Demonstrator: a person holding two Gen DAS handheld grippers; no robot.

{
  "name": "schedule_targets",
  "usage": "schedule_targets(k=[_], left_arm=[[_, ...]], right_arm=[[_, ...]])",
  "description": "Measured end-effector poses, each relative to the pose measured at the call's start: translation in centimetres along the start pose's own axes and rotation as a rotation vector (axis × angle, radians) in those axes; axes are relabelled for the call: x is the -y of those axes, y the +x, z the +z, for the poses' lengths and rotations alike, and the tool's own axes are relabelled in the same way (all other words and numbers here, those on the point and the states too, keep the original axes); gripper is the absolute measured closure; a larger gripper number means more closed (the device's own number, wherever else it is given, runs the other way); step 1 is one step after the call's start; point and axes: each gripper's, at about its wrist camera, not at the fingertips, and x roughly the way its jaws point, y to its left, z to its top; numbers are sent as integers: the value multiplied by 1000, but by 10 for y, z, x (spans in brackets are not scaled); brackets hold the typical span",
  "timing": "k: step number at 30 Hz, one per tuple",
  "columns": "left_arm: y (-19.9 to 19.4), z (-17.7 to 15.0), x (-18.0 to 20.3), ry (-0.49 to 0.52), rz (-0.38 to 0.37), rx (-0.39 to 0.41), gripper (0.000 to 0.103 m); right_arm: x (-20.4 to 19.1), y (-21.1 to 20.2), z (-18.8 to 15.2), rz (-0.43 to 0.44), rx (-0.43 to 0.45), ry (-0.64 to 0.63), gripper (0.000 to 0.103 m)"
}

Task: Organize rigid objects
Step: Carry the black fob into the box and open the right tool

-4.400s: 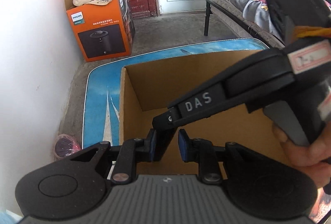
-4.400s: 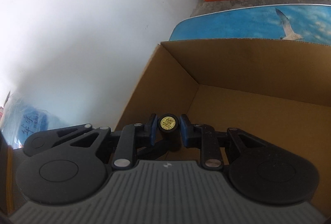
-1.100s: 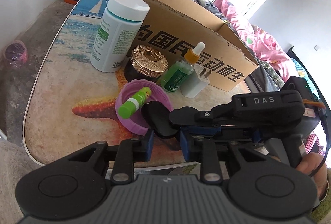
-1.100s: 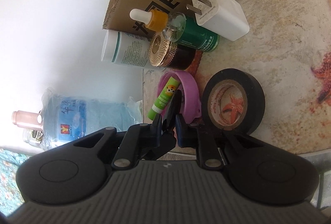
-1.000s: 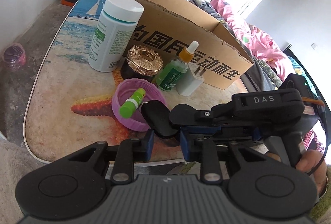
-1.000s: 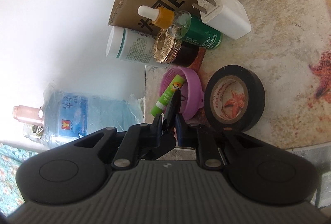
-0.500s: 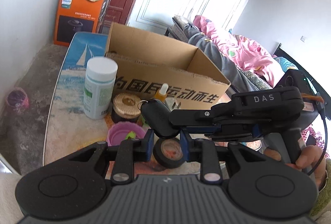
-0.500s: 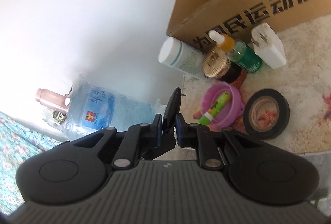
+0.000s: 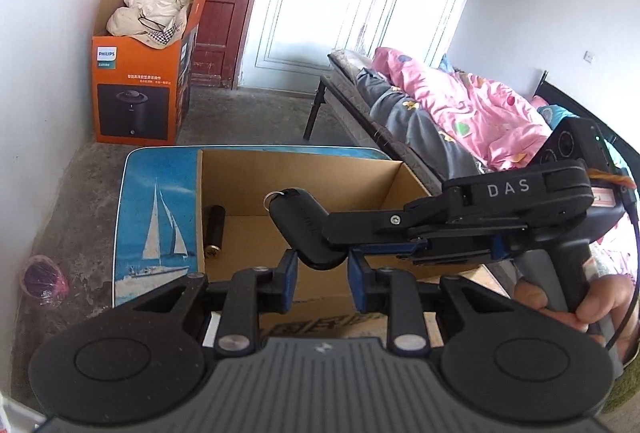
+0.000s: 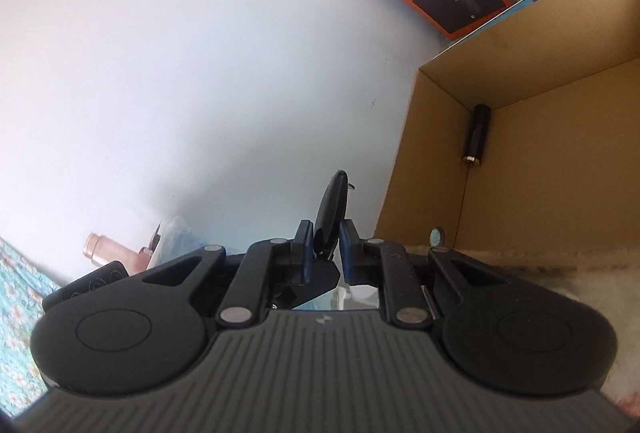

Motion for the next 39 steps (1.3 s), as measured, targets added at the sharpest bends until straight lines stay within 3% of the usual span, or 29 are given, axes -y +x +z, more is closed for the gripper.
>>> schedule_targets(k=[9,16,19,23,28,39], left_arm=[[122,56,-39,-57,22,-248,75],[192,63,-48,-38,116,-402,72],[201,65,-49,-35,146,-415,72],[196,68,-46,-39,155,-393,68],[161,67,-36,-2,152,-321,59],[30,39,-4,50,76,-96,35]], right_arm=[[71,63,94,-110,-64,171,90],[123,108,118,-224,-151,259,90],[136,124,125,-286,-168,259,90],[142,133,129,-326,-155,263,88],[125,118,130,-306,-112,217,88],[33,3,81,-188,6,19,88]])
